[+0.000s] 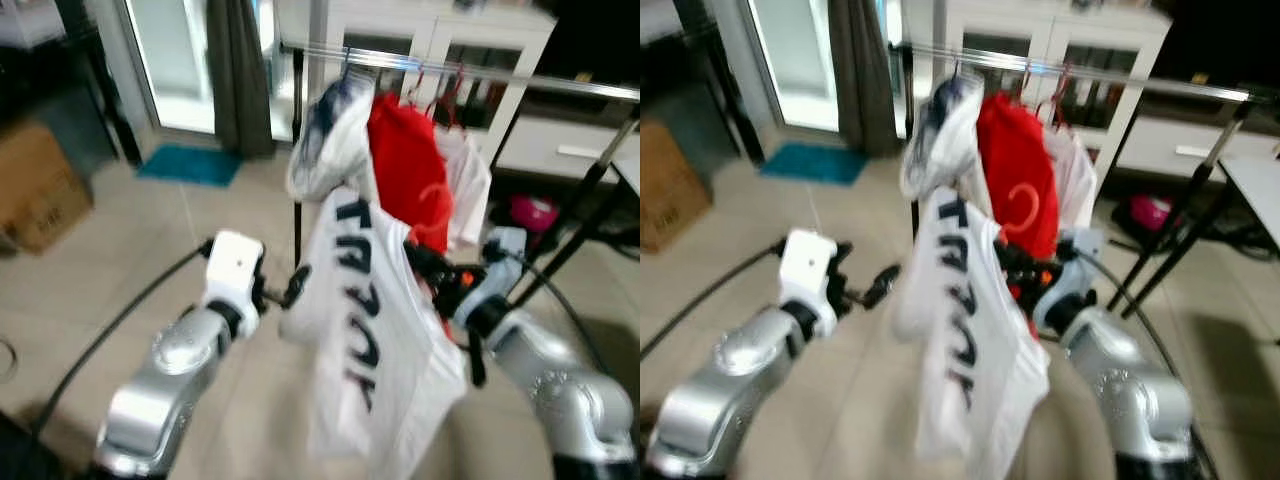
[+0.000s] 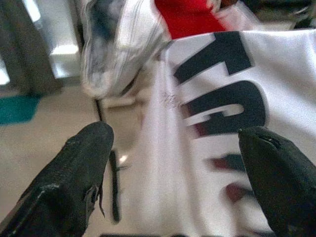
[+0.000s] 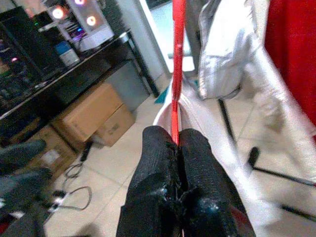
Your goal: Hang hanger
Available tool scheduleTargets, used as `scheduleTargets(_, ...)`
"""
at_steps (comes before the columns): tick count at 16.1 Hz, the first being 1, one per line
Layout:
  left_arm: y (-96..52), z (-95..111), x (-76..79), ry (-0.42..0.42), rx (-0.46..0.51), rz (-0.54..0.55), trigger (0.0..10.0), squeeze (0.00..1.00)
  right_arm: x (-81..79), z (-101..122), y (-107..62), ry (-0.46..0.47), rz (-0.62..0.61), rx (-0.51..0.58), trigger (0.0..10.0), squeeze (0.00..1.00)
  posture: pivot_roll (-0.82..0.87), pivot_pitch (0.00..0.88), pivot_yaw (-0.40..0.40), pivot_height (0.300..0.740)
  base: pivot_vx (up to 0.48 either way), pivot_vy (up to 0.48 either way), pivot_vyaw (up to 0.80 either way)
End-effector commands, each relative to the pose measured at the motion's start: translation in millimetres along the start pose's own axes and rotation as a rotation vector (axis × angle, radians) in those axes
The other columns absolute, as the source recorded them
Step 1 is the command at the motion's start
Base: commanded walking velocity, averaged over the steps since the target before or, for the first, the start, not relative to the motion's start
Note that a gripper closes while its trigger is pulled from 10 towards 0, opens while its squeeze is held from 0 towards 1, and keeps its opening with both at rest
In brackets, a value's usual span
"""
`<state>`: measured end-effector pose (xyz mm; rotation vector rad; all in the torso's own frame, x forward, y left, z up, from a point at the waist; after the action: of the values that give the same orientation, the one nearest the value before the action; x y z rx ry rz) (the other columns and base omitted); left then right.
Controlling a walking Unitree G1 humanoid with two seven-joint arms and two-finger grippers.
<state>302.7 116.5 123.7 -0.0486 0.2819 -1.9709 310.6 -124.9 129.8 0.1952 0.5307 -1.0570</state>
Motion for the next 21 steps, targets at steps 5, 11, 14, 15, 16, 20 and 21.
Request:
scheduleTargets(5,6.0,3,-0.9,0.023,0.008,-0.011,10.0,0.0,-5.1,7,1.8,-0.09,0.007,0.015,10.0,0.0,-0.1,0.0,-0.022,0.74,0.0,-0.051,0.0)
scheduleTargets(11,25.8,12,9.2,0.023,0.014,-0.058,10.0,0.0,-13.3,7,4.1,-0.114,0.035,0.012,10.0,0.0,-0.11,0.008,-0.021,0.74,0.0,0.0,0.0)
scheduleTargets(14,33.1,16,15.7,0.031,0.023,-0.082,10.0,0.0,-18.6,6,6.0,-0.114,0.068,0.0,10.0,0.0,-0.11,0.008,-0.021,0.74,0.0,0.0,0.0)
scheduleTargets(15,35.8,18,18.0,0.038,0.03,-0.092,10.0,0.0,-19.7,6,6.3,-0.117,0.071,-0.003,10.0,0.0,-0.11,0.009,-0.023,0.74,0.0,0.0,0.0)
scheduleTargets(16,38.8,21,20.0,0.043,0.038,-0.1,10.0,0.0,-21.7,6,6.9,-0.127,0.078,-0.004,10.0,0.0,-0.11,0.011,-0.019,0.74,0.0,0.0,0.0)
scheduleTargets(20,53.9,34,29.8,-0.019,0.067,-0.14,10.0,0.0,-26.9,9,7.2,-0.145,0.098,0.006,0.0,0.0,-0.12,0.017,-0.026,0.74,0.0,0.0,0.0)
scheduleTargets(21,55.7,34,31.6,-0.04,0.069,-0.151,10.0,0.0,-28.0,9,7.4,-0.159,0.101,0.005,2.8,0.0,-0.13,0.017,-0.023,0.74,0.0,0.0,0.0)
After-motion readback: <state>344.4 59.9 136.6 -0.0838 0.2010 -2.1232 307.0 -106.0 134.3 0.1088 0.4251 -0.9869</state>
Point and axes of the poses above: a point about 5 cm out from each wrist's last joint towards the gripper, its own y axis pointing out of the wrist towards the gripper, its own z axis along the axis of the wrist's last joint, x = y × z, the point moved 5 cm from there along y, pointing out of the wrist towards the gripper, and after that the axes turned 3 degrees about y, right-handed, at the moved point
